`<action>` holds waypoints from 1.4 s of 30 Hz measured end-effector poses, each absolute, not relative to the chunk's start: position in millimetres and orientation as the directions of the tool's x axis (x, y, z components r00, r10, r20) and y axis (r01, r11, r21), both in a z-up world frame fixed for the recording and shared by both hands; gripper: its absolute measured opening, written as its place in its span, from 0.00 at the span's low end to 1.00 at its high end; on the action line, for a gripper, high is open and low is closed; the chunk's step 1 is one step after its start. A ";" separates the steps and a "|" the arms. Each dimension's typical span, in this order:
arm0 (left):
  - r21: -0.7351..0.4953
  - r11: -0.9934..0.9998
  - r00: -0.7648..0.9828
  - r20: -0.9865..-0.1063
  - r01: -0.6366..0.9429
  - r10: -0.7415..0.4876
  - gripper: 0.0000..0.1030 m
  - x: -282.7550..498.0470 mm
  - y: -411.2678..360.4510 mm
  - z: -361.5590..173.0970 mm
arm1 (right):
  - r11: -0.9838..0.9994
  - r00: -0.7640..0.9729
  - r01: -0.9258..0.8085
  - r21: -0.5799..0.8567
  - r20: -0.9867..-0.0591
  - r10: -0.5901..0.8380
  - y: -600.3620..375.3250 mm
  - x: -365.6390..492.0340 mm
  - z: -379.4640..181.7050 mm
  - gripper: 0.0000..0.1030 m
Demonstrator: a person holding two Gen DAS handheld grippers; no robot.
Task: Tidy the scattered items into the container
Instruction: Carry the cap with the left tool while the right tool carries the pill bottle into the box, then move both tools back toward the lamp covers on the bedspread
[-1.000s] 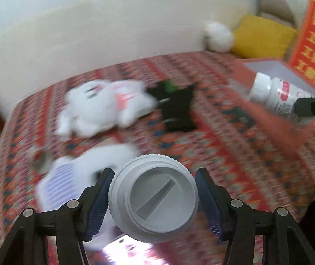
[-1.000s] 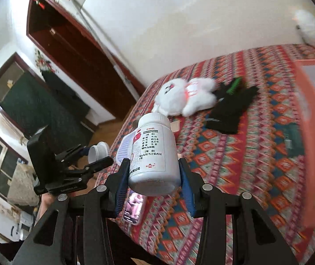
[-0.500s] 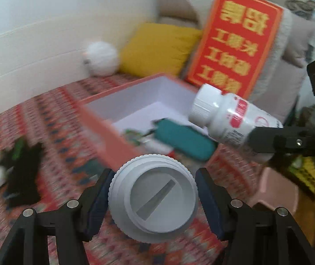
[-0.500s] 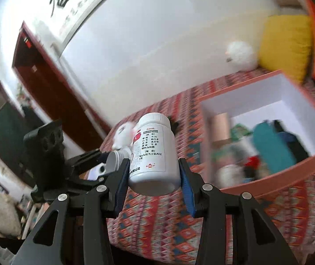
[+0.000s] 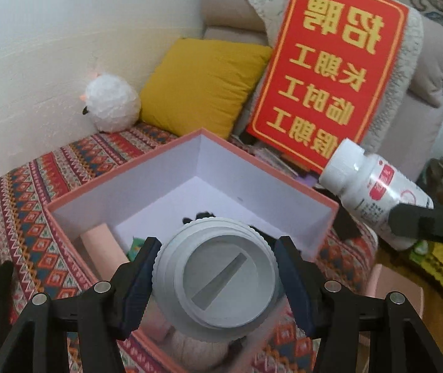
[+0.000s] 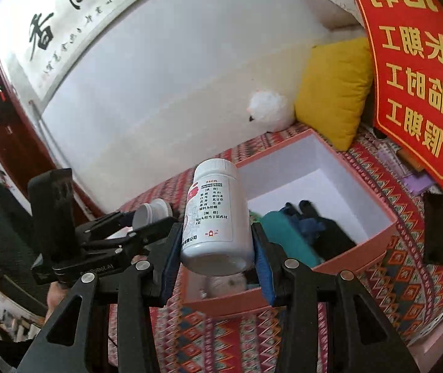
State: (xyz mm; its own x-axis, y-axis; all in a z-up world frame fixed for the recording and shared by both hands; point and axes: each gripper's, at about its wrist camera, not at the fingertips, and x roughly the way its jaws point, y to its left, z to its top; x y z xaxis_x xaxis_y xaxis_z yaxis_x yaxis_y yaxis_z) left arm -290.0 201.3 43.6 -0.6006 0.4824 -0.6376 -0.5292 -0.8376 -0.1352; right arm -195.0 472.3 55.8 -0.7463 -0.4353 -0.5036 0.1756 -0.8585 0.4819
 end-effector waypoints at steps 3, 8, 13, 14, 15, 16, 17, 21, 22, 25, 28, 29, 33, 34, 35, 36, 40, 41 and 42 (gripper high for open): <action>-0.128 -0.849 -0.607 -0.645 -0.513 0.465 0.61 -308.2 209.2 38.7 | -0.868 -0.743 0.165 0.469 -0.520 -0.422 471.0 -222.1 47.8 0.44; -0.081 -0.880 -0.659 -0.631 -0.468 0.409 0.69 -327.0 215.9 33.6 | -0.887 -0.760 0.134 0.441 -0.529 -0.378 462.5 -261.1 37.6 0.47; -0.060 -0.912 -0.716 -0.599 -0.406 0.358 0.98 -333.0 208.7 37.4 | -0.960 -0.816 0.045 0.275 -0.544 -0.194 448.5 -272.1 43.0 0.96; -0.056 -0.915 -0.718 -0.602 -0.400 0.351 0.98 -332.9 205.7 38.4 | -0.963 -0.815 0.049 0.266 -0.547 -0.192 445.8 -272.3 44.0 0.96; -0.052 -0.917 -0.719 -0.604 -0.394 0.343 0.98 -332.8 202.7 39.5 | -0.965 -0.813 0.051 0.259 -0.550 -0.190 442.9 -271.7 44.9 0.96; -0.050 -0.921 -0.722 -0.606 -0.386 0.335 0.98 -331.8 198.6 40.7 | -0.966 -0.811 0.050 0.254 -0.554 -0.188 439.7 -270.1 45.5 0.96; -0.048 -0.925 -0.724 -0.607 -0.377 0.327 0.98 -330.9 194.5 41.9 | -0.967 -0.808 0.052 0.250 -0.558 -0.188 436.3 -267.9 46.1 0.96; -0.058 -0.936 -0.737 -0.600 -0.347 0.310 0.98 -316.0 168.3 51.4 | -0.964 -0.803 0.081 0.252 -0.557 -0.213 415.6 -253.0 51.1 0.96; -0.057 -0.941 -0.743 -0.598 -0.334 0.301 0.98 -310.7 158.9 54.0 | -0.963 -0.801 0.092 0.255 -0.555 -0.224 409.0 -247.8 51.8 0.96; -0.057 -0.953 -0.762 -0.588 -0.297 0.273 0.98 -294.2 128.8 61.9 | -0.955 -0.789 0.143 0.258 -0.553 -0.268 379.5 -234.4 56.2 0.96; -0.050 -0.966 -0.781 -0.578 -0.255 0.236 0.98 -274.5 85.9 68.9 | -0.941 -0.758 0.214 0.264 -0.562 -0.330 336.9 -230.5 55.4 0.96; -0.046 -0.970 -0.787 -0.576 -0.239 0.221 0.98 -267.7 70.3 71.1 | -0.932 -0.743 0.242 0.268 -0.567 -0.356 318.1 -228.6 55.5 0.96; 0.000 -0.990 -0.813 -0.571 -0.140 0.115 0.98 -242.8 -4.3 71.9 | -0.891 -0.674 0.347 0.291 -0.584 -0.453 240.4 -231.4 51.0 0.96; 0.017 -0.994 -0.818 -0.569 -0.106 0.078 0.98 -235.8 -28.5 70.9 | -0.877 -0.652 0.373 0.303 -0.587 -0.480 218.2 -234.6 49.0 0.96; 0.033 -0.997 -0.822 -0.568 -0.071 0.040 0.98 -228.8 -52.7 69.8 | -0.862 -0.631 0.396 0.318 -0.588 -0.507 198.3 -237.7 47.4 0.96; 0.042 -0.999 -0.818 -0.575 -0.029 -0.001 0.98 -222.3 -79.5 65.5 | -0.844 -0.606 0.418 0.336 -0.589 -0.535 176.6 -241.5 45.2 0.96; 0.069 -0.989 -0.786 -0.600 0.131 -0.146 0.98 -196.5 -182.8 48.9 | -0.753 -0.474 0.497 0.430 -0.592 -0.651 76.3 -264.2 27.6 0.96; 0.066 -0.983 -0.774 -0.609 0.169 -0.174 0.98 -189.4 -210.5 42.4 | -0.727 -0.432 0.504 0.466 -0.593 -0.679 49.1 -272.3 20.1 0.96; 0.063 -0.976 -0.760 -0.618 0.207 -0.201 0.98 -182.3 -238.1 35.8 | -0.704 -0.389 0.496 0.508 -0.596 -0.703 23.7 -281.5 10.5 0.95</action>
